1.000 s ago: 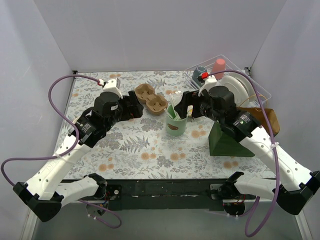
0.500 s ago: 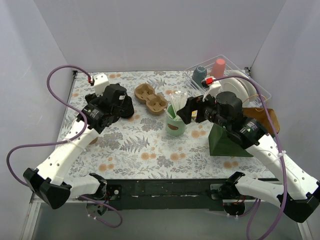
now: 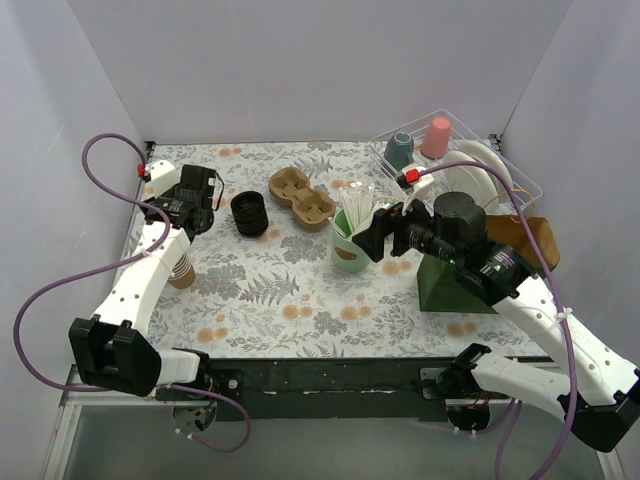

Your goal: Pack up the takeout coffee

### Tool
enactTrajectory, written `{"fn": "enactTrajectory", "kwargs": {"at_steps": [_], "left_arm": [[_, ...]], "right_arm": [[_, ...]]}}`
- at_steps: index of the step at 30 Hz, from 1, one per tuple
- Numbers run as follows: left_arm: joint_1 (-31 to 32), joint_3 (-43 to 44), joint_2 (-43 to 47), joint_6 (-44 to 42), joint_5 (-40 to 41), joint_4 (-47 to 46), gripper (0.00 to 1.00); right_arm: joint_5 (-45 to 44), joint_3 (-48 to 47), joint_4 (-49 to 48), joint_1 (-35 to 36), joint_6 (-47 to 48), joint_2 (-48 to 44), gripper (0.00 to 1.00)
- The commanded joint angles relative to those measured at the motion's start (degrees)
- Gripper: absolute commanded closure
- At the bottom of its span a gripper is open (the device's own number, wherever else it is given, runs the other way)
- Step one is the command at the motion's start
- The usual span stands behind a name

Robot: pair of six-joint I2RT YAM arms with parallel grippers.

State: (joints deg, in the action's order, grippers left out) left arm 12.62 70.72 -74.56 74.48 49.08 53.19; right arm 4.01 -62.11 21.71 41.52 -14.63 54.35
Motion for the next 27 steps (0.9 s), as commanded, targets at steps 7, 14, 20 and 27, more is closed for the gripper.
{"fn": "enactTrajectory", "kwargs": {"at_steps": [7, 14, 20, 27], "left_arm": [[-3.0, -5.6, 1.6, -0.7, -3.3, -4.7, 0.62], [-3.6, -7.3, 1.0, 0.1, -4.8, -5.5, 0.68], [-3.6, -7.2, 1.0, -0.2, -3.5, -5.1, 0.78], [-3.7, -6.9, 1.3, -1.1, -1.8, -4.8, 0.76]], "right_arm": [[1.9, -0.3, -3.5, 0.0, 2.9, -0.8, 0.18], [3.3, -0.1, -3.6, 0.0, 3.0, -0.6, 0.22], [3.3, 0.3, -3.4, 0.0, 3.1, -0.8, 0.23], [3.6, 0.4, -3.2, 0.0, 2.9, -0.6, 0.23]]}}
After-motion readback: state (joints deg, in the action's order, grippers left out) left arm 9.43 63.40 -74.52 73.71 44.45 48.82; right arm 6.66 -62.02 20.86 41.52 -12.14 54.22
